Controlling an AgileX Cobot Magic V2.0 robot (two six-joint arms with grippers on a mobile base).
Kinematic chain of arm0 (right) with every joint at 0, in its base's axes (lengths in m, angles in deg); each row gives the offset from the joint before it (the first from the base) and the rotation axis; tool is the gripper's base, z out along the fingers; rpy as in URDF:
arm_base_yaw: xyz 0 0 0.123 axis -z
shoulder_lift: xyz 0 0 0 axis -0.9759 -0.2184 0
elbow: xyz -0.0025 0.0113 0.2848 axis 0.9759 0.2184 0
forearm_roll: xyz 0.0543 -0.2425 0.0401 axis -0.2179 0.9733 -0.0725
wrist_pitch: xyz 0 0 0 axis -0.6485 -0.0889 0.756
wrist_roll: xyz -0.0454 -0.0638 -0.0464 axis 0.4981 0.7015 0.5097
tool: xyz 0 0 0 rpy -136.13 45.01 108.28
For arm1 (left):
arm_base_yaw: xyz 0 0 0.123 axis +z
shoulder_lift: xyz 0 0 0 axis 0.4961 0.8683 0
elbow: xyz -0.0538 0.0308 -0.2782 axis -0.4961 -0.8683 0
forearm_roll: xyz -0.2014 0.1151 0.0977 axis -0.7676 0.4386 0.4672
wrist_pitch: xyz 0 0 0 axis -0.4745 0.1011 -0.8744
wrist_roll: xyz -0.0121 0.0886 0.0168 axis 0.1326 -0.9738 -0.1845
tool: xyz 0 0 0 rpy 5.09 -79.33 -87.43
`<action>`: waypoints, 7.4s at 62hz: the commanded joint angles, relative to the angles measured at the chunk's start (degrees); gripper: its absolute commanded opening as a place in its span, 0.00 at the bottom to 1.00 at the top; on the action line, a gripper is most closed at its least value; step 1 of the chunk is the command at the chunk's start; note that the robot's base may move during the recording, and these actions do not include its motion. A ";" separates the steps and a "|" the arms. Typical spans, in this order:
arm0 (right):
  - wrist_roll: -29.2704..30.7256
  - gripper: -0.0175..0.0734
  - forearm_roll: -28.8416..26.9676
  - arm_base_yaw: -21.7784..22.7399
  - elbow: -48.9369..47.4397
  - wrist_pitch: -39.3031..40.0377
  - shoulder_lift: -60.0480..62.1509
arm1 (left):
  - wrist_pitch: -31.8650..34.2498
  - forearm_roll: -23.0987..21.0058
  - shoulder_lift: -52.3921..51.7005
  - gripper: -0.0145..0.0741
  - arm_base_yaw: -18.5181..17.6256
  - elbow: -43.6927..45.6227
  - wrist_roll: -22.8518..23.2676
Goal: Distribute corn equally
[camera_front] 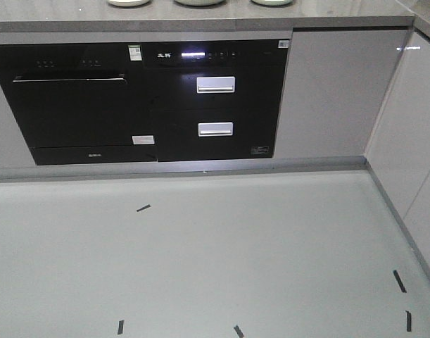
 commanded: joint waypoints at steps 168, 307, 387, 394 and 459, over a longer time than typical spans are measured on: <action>0.68 0.19 0.24 0.39 1.01 4.16 0.42 | 4.00 -0.59 -0.21 0.16 -0.16 1.60 -0.12; 0.68 0.19 0.24 0.39 1.01 4.16 0.42 | 4.00 -0.59 -0.21 0.16 -0.16 1.60 -0.12; 0.68 0.19 0.24 0.39 1.01 4.16 0.42 | 4.00 -0.59 -0.21 0.16 -0.16 1.60 -0.12; 0.68 0.19 0.24 0.39 1.01 4.16 0.42 | 4.00 -0.59 -0.21 0.16 -0.16 1.60 -0.12; 0.68 0.19 0.24 0.39 1.01 4.16 0.42 | 4.00 -0.59 -0.21 0.16 -0.16 1.60 -0.12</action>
